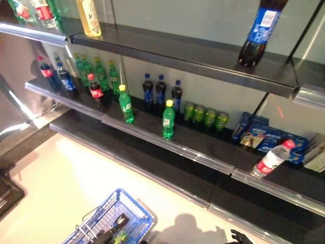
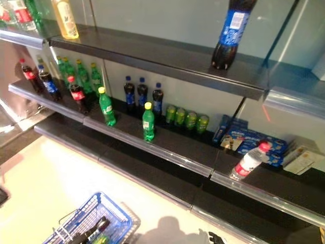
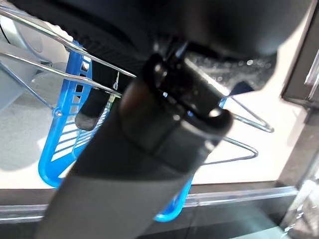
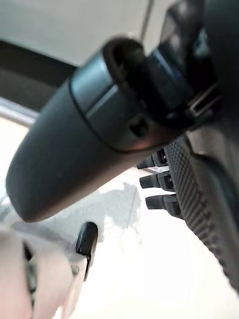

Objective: Pick up the drink and place into the basket.

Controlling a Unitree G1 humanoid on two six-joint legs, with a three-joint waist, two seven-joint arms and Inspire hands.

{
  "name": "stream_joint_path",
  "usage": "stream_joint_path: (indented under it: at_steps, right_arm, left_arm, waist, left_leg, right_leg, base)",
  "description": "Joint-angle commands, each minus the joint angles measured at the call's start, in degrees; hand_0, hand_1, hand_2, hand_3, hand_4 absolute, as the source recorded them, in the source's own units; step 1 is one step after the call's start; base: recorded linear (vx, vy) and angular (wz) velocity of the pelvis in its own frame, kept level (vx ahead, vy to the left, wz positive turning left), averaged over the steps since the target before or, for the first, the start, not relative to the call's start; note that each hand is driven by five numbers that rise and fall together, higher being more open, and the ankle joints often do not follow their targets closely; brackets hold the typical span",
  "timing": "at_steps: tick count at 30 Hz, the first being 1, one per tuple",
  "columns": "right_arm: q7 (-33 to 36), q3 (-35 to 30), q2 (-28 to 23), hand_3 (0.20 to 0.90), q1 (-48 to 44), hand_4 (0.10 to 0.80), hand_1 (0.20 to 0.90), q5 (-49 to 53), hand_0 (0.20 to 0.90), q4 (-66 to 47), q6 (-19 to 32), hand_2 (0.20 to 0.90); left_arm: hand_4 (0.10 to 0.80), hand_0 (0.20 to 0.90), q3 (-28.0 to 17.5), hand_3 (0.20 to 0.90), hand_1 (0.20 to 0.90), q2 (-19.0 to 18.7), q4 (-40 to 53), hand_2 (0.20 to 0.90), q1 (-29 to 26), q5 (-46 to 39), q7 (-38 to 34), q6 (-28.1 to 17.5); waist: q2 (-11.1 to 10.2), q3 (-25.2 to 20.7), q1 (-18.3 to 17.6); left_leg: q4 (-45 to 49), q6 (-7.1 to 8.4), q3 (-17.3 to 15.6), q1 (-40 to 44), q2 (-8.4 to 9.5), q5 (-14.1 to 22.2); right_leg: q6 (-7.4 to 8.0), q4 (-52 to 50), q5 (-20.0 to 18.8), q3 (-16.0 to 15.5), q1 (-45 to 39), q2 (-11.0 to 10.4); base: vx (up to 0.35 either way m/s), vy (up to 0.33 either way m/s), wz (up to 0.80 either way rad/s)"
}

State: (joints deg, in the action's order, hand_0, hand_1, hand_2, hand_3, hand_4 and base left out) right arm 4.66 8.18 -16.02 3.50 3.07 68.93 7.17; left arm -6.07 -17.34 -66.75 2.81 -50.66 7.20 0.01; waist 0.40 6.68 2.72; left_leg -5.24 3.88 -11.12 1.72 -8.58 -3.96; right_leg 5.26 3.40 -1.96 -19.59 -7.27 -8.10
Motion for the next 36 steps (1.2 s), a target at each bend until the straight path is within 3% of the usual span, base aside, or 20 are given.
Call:
stream_joint_path:
  at_steps: [1, 5, 7, 9, 13, 16, 19, 22, 26, 28, 29, 30, 34, 35, 36]
  right_arm:
    - [0.64, 0.79, -5.68, 0.9, -5.65, 0.8, 0.9, -2.45, 0.9, -2.16, 1.78, 0.9]
    - [0.92, 0.66, -5.76, 0.9, -4.17, 0.8, 0.9, -5.01, 0.9, -1.41, 2.56, 0.9]
    - [1.83, 0.69, -5.66, 0.9, -3.26, 0.8, 0.9, -5.22, 0.9, -0.94, 2.98, 0.9]
    - [2.18, 0.14, -5.52, 0.9, -3.05, 0.8, 0.9, -4.3, 0.9, -0.95, 3.05, 0.9]
    - [0.8, -0.05, -4.62, 0.9, -3.16, 0.8, 0.9, -5.9, 0.9, -1.8, 3.95, 0.9]
    - [0.9, 0.45, -4.44, 0.9, -3.19, 0.8, 0.9, -6.79, 0.9, -3.15, 3.51, 0.9]
    - [1.3, 0.58, -4.37, 0.9, -3.92, 0.8, 0.9, -6.3, 0.9, -3.48, 2.37, 0.9]
    - [1.44, 0.26, -3.93, 0.9, -4.03, 0.8, 0.9, -5.51, 0.9, -3.35, 2.09, 0.9]
    - [1.17, 0.05, -3.95, 0.9, -3.53, 0.8, 0.9, -4.51, 0.9, -3.52, 2.78, 0.9]
    - [0.73, 0.0, -4.15, 0.9, -3.9, 0.8, 0.9, -3.94, 0.9, -3.36, 2.64, 0.9]
    - [0.42, -0.06, -4.19, 0.9, -3.94, 0.8, 0.9, -3.7, 0.9, -3.06, 2.88, 0.9]
    - [0.16, -0.14, -4.03, 0.9, -3.86, 0.8, 0.9, -3.57, 0.9, -2.44, 3.52, 0.9]
    - [0.68, 1.14, -3.12, 0.9, -3.14, 0.8, 0.9, -3.48, 0.9, -2.28, 3.32, 0.9]
    - [0.92, 1.4, -3.16, 0.9, -2.52, 0.8, 0.9, -3.32, 0.9, -1.94, 3.3, 0.9]
    - [1.01, 1.46, -3.19, 0.9, -2.41, 0.8, 0.9, -3.27, 0.9, -1.88, 3.28, 0.9]
  left_arm:
    - [0.1, 0.3, -0.24, 0.2, 0.3, 2.24, 6.96, 0.3, -7.13, -2.12, 7.57, -3.63]
    - [0.1, 0.3, -0.23, 0.2, 0.3, 2.24, 7.23, 0.3, -8.09, -1.55, 8.09, -2.77]
    - [0.1, 0.3, 0.59, 0.2, 0.3, 1.99, 6.63, 0.3, -8.5, -0.48, 8.89, -2.14]
    - [0.1, 0.3, 0.99, 0.2, 0.3, 1.67, 5.67, 0.3, -8.43, 0.01, 9.38, -2.34]
    - [0.1, 0.3, 0.28, 0.2, 0.3, 0.96, 4.86, 0.3, -7.22, 0.37, 9.96, -3.57]
    - [0.1, 0.3, -0.54, 0.2, 0.3, 0.32, 5.06, 0.3, -6.09, 0.55, 10.9, -3.23]
    - [0.1, 0.3, -0.56, 0.2, 0.3, 0.06, 5.36, 0.3, -6.07, 0.49, 11.48, -2.92]
    - [0.1, 0.3, -0.15, 0.2, 0.3, 0.03, 6.47, 0.3, -6.22, 1.74, 11.32, -2.33]
    - [0.1, 0.3, 1.13, 0.2, 0.3, -0.72, 8.38, 0.3, -6.55, 1.89, 10.36, -1.38]
    - [0.1, 0.3, 2.29, 0.2, 0.3, -1.0, 9.13, 0.3, -6.98, 1.67, 9.84, -1.05]
    - [0.1, 0.3, 3.19, 0.2, 0.3, -1.21, 8.73, 0.3, -7.33, 1.46, 10.04, -1.32]
    - [0.1, 0.3, 4.01, 0.2, 0.3, -1.04, 8.34, 0.3, -7.76, 1.7, 10.29, -1.57]
    - [0.1, 0.3, 5.09, 0.2, 0.3, -0.34, 8.42, 0.3, -8.65, 1.63, 9.69, -1.59]
    - [0.1, 0.3, 5.7, 0.2, 0.3, -0.09, 8.12, 0.3, -9.13, 1.4, 10.11, -1.31]
    - [0.1, 0.3, 5.9, 0.2, 0.3, -0.02, 8.02, 0.3, -9.23, 1.33, 10.25, -1.27]
  waist:
    - [0.29, 2.13, -0.62]
    - [-0.45, 1.38, -1.14]
    - [-0.14, 0.88, -1.01]
    - [-0.37, 0.96, -0.6]
    - [-1.88, 1.33, 0.91]
    - [-2.82, 1.82, 2.37]
    - [-4.26, 2.85, 3.93]
    - [-5.99, 3.52, 4.82]
    - [-6.1, 4.1, 4.25]
    - [-5.03, 3.96, 3.2]
    - [-4.85, 3.71, 2.64]
    - [-4.9, 3.19, 1.93]
    - [-5.62, 2.77, -0.38]
    - [-5.72, 2.81, -1.51]
    - [-5.7, 2.86, -1.78]
  left_leg:
    - [4.22, 3.89, -3.77, 0.56, -4.17, -5.37]
    - [5.43, 3.64, -4.93, 2.46, -3.32, -2.42]
    - [1.77, 3.88, -5.35, 5.18, -2.2, -0.56]
    - [2.45, 2.87, -5.23, 4.38, -1.61, -0.1]
    - [2.62, 1.48, -4.59, 4.85, 0.48, 2.2]
    - [5.84, 0.85, -5.06, 3.52, 1.35, 4.28]
    - [10.24, 0.08, -4.4, 0.67, 2.44, 6.32]
    - [10.24, -1.18, -3.6, -0.03, 5.11, 7.48]
    - [7.43, -2.12, -1.86, 2.01, 6.89, 7.74]
    - [6.24, -2.94, -0.33, 2.53, 6.96, 7.49]
    - [5.87, -3.42, 0.6, 2.4, 7.36, 7.33]
    - [5.25, -3.85, 1.77, 2.27, 8.19, 7.22]
    - [2.99, -4.3, 2.92, 3.9, 10.43, 7.28]
    - [2.36, -4.38, 3.93, 4.51, 11.68, 7.46]
    - [2.33, -4.41, 4.29, 4.64, 11.96, 7.56]
  right_leg:
    - [-0.55, -8.24, 5.25, -2.32, 0.51, -1.92]
    - [0.08, -7.96, 4.19, -4.54, 0.6, -3.45]
    - [1.72, -9.01, 4.69, -5.88, 0.18, -4.15]
    - [1.93, -8.95, 3.35, -6.87, 0.66, -4.75]
    - [4.72, -8.42, -0.16, -7.18, 1.05, -6.8]
    - [5.4, -6.93, -1.6, -8.21, 1.31, -8.52]
    - [6.31, -6.57, -3.55, -8.05, 1.55, -10.39]
    - [8.21, -7.82, -9.57, -6.72, 2.36, -13.08]
    - [9.15, -13.92, -14.93, -3.38, 6.88, -15.42]
    - [8.0, -17.18, -12.36, 1.61, 8.31, -12.95]
    - [7.42, -17.46, -10.75, 3.18, 8.34, -10.94]
    - [6.68, -15.71, -7.83, 4.55, 7.66, -7.61]
    - [6.02, -10.04, -4.44, 6.29, 9.42, -0.57]
    - [5.26, -7.45, -4.09, 7.44, 11.01, 2.38]
    - [5.09, -6.82, -4.21, 7.91, 11.33, 3.0]
  base:
    - [-0.13, 0.187, 0.67]
    - [-0.047, 0.209, 0.52]
    - [0.126, 0.358, 0.94]
    - [0.076, 0.29, 0.61]
    - [0.086, 0.213, 0.47]
    - [0.085, 0.279, 0.05]
    - [0.054, 0.303, 0.01]
    - [0.098, 0.277, 0.22]
    - [0.131, 0.318, 0.41]
    - [0.127, 0.303, 0.09]
    - [0.188, 0.239, 0.14]
    - [0.188, 0.186, 0.32]
    - [0.196, 0.107, 0.4]
    - [0.213, 0.081, 0.26]
    - [0.239, 0.082, 0.48]
